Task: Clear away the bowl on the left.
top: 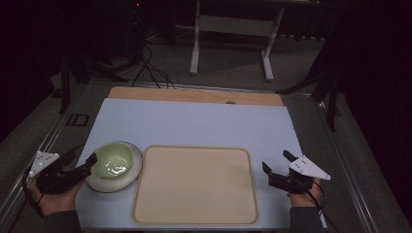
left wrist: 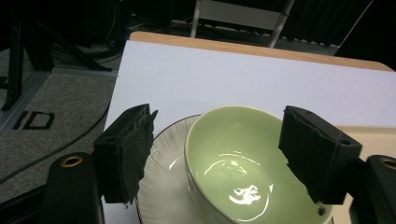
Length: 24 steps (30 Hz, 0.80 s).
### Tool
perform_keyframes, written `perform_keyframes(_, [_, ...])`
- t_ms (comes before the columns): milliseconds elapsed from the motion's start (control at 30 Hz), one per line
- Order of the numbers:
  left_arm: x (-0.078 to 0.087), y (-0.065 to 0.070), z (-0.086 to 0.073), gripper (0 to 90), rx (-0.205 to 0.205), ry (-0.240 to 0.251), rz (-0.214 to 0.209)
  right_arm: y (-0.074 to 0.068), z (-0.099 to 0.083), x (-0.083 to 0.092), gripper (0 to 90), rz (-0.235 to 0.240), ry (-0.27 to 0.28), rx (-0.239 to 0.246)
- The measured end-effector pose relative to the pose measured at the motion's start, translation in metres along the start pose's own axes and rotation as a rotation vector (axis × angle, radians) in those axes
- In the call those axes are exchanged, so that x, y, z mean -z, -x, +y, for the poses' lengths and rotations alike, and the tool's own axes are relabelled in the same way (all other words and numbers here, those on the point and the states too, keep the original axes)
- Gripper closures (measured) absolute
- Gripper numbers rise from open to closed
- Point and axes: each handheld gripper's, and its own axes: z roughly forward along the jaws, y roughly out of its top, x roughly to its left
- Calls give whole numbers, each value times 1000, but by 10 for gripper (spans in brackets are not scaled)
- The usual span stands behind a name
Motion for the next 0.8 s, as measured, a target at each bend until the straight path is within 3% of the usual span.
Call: perform_keyframes(800, [-21,-9,-3,359,36,-62,0,0,0,0,138,6,0,1])
